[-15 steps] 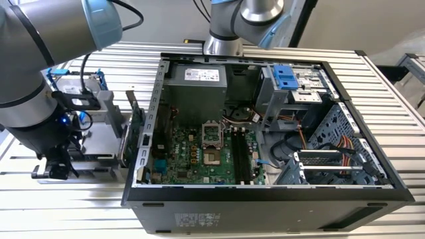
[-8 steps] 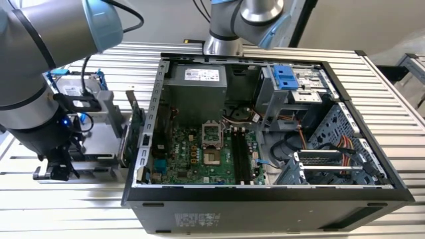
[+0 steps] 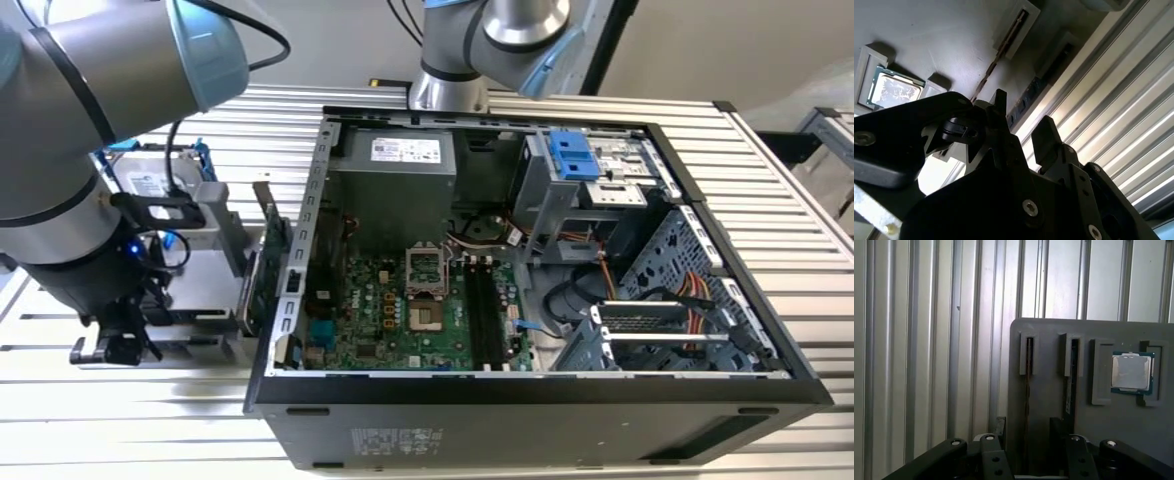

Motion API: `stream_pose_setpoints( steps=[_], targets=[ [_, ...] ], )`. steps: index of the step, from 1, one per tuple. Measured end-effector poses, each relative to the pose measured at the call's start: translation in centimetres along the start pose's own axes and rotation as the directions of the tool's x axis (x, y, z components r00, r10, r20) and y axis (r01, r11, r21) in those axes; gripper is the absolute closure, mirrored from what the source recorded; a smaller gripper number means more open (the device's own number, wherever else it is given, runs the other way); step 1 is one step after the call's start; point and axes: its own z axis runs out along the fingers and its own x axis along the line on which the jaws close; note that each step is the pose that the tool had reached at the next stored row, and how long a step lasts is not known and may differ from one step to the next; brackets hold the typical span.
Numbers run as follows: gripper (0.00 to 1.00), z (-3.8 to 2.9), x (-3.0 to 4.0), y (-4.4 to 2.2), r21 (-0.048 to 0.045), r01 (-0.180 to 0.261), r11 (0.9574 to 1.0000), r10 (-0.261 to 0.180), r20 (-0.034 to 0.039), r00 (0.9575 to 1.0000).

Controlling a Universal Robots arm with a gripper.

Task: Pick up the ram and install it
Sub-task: 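Pick up the ram and move it above insertion slot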

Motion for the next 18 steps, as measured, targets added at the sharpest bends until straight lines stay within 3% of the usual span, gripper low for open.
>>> stream_pose_setpoints(
  steps=[18],
  targets=[
    [0.0,0.84,0.0,-0.02,-0.0002,0.0,1.0,0.0,-0.0019,1.0]
  ],
)
